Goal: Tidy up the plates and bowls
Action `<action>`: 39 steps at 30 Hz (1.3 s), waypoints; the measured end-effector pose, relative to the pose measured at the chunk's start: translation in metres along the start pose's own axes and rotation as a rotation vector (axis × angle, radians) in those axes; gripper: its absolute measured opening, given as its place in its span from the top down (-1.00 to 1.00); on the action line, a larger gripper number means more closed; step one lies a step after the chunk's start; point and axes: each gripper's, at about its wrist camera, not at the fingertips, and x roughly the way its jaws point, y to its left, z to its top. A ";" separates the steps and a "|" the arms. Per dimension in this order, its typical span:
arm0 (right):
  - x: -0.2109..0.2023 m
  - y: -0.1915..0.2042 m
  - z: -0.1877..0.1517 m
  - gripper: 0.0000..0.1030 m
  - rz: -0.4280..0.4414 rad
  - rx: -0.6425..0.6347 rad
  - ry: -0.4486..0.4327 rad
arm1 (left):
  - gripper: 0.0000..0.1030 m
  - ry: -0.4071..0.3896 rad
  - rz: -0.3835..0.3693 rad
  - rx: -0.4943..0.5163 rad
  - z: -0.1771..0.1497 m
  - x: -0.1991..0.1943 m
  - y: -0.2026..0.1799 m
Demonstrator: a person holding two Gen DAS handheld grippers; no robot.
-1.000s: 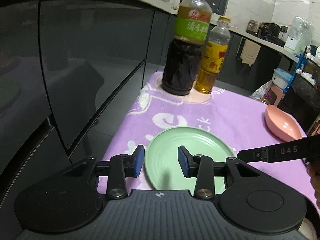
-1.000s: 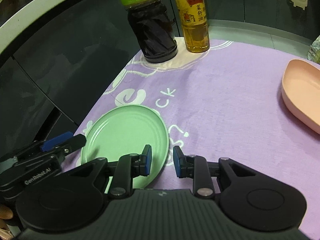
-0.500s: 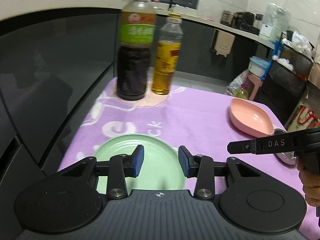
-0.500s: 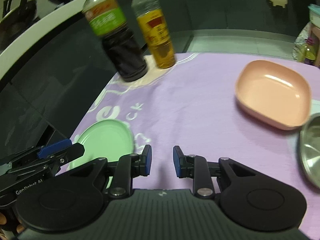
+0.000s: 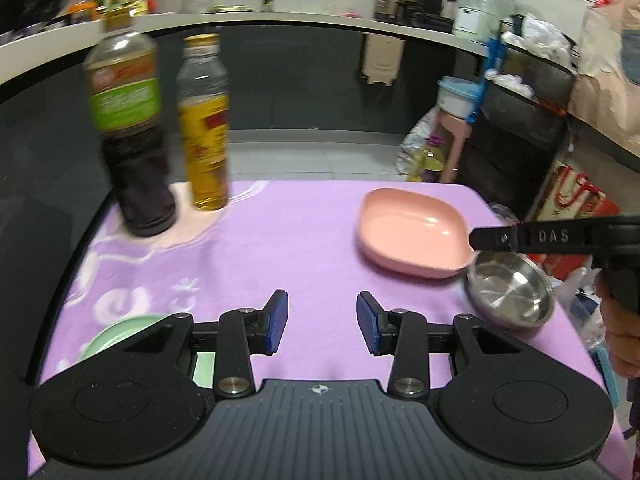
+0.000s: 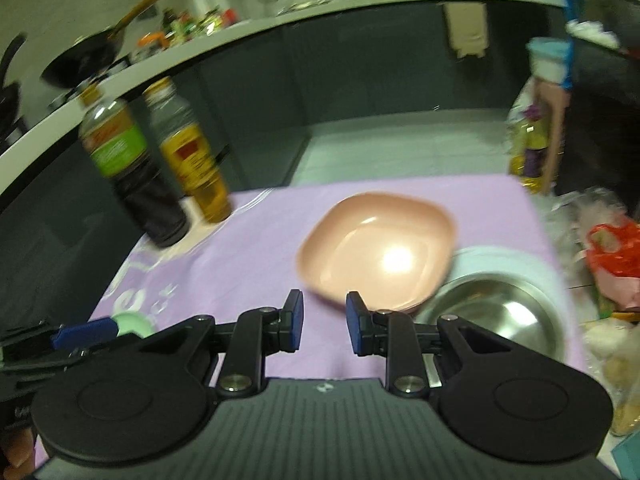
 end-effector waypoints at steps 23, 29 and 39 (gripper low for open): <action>0.072 -0.083 0.036 0.72 -0.128 0.281 0.026 | 0.31 0.089 0.014 -0.136 0.043 0.131 -0.032; 0.091 -0.086 0.033 0.72 -0.129 0.267 0.066 | 0.32 0.117 0.018 -0.144 0.041 0.148 -0.033; 0.100 -0.090 0.029 1.00 -0.132 0.281 0.103 | 0.72 0.132 -0.020 -0.126 0.041 0.144 -0.031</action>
